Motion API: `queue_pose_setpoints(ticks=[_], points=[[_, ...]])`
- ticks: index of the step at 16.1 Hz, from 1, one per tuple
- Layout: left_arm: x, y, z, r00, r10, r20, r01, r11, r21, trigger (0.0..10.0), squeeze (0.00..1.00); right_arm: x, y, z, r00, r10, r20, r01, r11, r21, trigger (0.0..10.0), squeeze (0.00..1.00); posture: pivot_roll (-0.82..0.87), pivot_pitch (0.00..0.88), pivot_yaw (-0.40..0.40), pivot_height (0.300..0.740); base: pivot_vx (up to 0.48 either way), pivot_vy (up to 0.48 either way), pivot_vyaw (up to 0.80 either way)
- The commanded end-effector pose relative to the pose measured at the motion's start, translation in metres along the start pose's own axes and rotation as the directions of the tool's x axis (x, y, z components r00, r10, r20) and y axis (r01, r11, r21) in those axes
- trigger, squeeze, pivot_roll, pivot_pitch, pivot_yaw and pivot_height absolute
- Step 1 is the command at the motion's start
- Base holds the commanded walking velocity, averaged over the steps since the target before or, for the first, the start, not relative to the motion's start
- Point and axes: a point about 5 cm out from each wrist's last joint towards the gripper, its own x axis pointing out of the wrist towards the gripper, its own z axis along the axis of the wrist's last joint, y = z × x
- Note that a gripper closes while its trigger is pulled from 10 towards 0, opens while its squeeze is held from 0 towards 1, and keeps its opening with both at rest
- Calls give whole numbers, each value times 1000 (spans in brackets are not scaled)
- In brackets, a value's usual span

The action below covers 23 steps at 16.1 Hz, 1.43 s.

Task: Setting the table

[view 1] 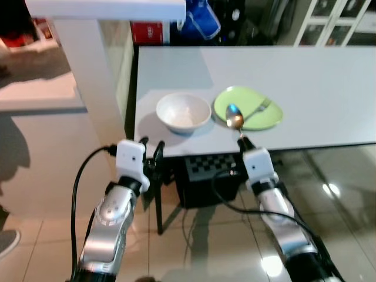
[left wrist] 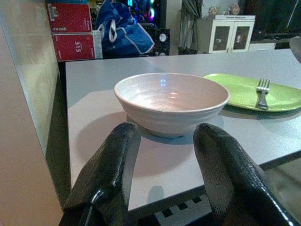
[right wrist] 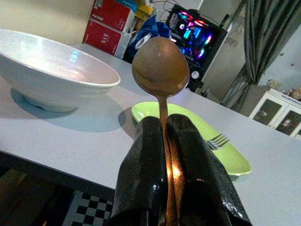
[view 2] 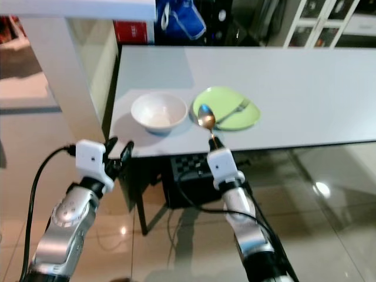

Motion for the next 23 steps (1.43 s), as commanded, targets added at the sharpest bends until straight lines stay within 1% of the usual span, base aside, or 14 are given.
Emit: queue_pose_setpoints(ticks=[1,2,4,5,6,8,17,19,20,21,23], points=[[1,2,-1,1000,11,-8,-11,1000,6,10000,0,3,-2,4,1000,-5,13,5,1000,2,10000,0,96,0,-28,740,0,0,0],[1,1,-1,1000,10,-15,-10,1000,10,10000,0,3,-1,5,1000,-4,12,4,1000,1,10000,0,93,0,-27,740,0,0,0],[1,1,-2,1000,12,-19,-11,1000,7,10000,0,2,0,5,1000,3,15,-3,1000,-2,10000,0,91,0,-26,740,317,-289,0],[1,0,-3,1000,10,-26,-10,1000,20,10000,0,2,0,5,1000,4,14,-4,1000,-3,10000,0,91,0,-27,740,356,-319,0],[1,1,-3,999,15,-28,-15,1000,12,10000,0,2,0,5,1000,4,14,-4,1000,-2,10000,0,90,0,-26,740,360,-315,0],[1,2,-4,999,24,-36,-23,1000,16,10000,0,2,0,5,1000,6,13,-6,1000,-2,10000,0,90,0,-24,740,457,0,0],[2,0,-3,999,10,-45,-9,1000,27,10000,0,2,3,4,1000,10,6,-10,1000,1,10000,0,89,0,-15,740,469,0,0],[3,-1,-2,999,10,-43,-8,999,35,10000,0,2,3,4,1000,10,7,-10,1000,0,10000,0,89,0,-14,740,469,0,0],[2,-1,0,1000,7,-27,-5,998,56,10000,0,2,3,4,1000,10,6,-10,1000,-1,10000,0,91,0,-14,740,431,0,0],[2,-1,0,1000,7,-21,-5,998,60,10000,0,2,3,4,1000,10,6,-10,1000,-1,10000,0,91,0,-14,740,431,0,0],[2,-2,3,1000,4,-2,-4,999,48,10000,0,2,3,4,1000,11,7,-11,1000,0,10000,0,92,0,-14,740,0,0,0]])
